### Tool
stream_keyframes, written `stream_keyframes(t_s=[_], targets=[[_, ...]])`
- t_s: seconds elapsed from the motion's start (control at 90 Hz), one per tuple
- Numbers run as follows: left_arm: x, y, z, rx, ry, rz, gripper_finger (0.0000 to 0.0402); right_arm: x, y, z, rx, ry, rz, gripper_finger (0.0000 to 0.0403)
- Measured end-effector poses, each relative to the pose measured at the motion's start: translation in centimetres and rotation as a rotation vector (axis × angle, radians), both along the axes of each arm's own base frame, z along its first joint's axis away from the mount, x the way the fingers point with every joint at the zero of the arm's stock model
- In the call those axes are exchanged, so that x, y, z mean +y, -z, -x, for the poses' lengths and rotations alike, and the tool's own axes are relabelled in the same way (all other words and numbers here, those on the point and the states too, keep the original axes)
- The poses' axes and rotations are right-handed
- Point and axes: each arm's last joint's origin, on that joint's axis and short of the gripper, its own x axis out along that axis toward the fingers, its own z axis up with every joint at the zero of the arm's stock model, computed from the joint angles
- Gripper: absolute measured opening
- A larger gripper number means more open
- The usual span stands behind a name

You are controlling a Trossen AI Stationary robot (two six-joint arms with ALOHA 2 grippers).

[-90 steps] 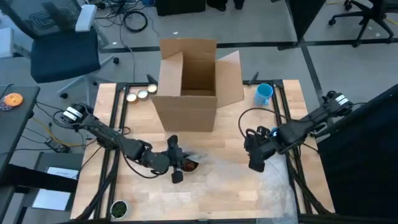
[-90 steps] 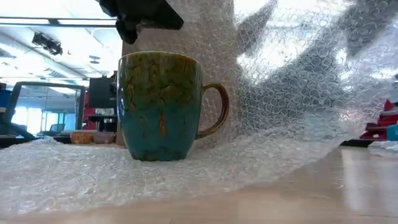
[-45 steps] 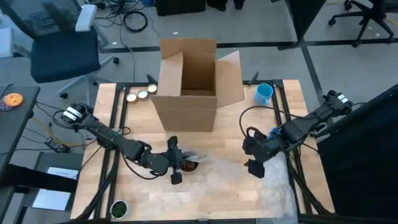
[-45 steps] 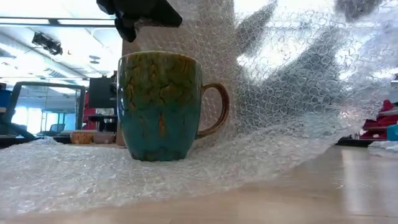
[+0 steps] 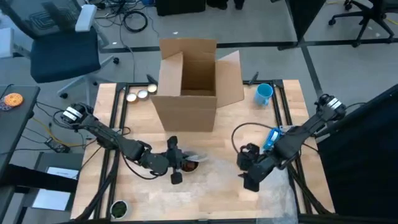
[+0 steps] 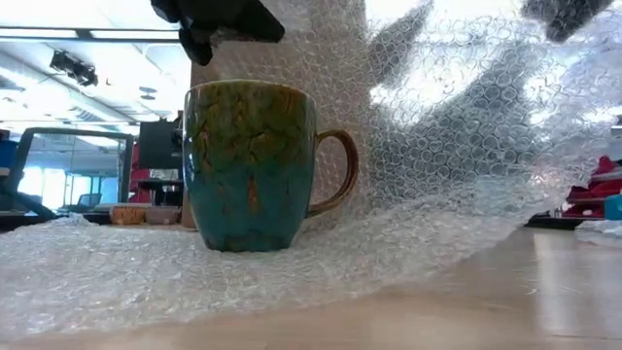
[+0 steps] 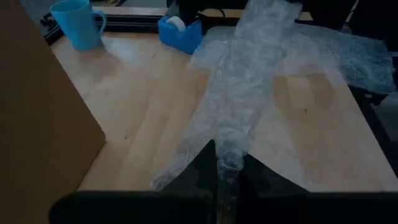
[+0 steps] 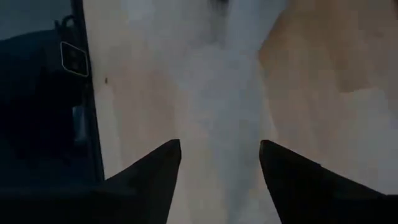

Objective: Wrap mug
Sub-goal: Wrap the brown cup with bubble wrap

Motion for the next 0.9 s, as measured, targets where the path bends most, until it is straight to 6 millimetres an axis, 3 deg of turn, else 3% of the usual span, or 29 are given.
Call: stream_keyframes(t_s=[0.122, 0.278, 0.333, 0.578, 0.9], targets=[[0.0, 0.0, 0.0, 0.004, 0.011, 0.005, 0.0, 0.4, 1.6, -0.8, 0.059, -0.038, 0.048, 0.0149], [-0.2, 0.1, 0.0, 0.022, 0.058, 0.025, 0.0, 0.5, 2.4, -1.3, 0.071, -0.09, 0.092, 0.0036], [-0.2, 0.1, 0.0, 0.027, 0.065, 0.026, 0.0, 0.5, 2.3, -1.3, 0.061, -0.104, 0.106, 0.0013], [-0.5, 0.4, 0.2, 0.078, 0.176, 0.064, 0.0, 0.2, 1.6, -1.6, -0.015, -0.086, 0.128, 0.0002], [-0.5, 0.4, 0.2, 0.081, 0.194, 0.052, 0.0, 1.2, -0.1, -3.1, -0.24, -0.172, 0.051, 0.0]])
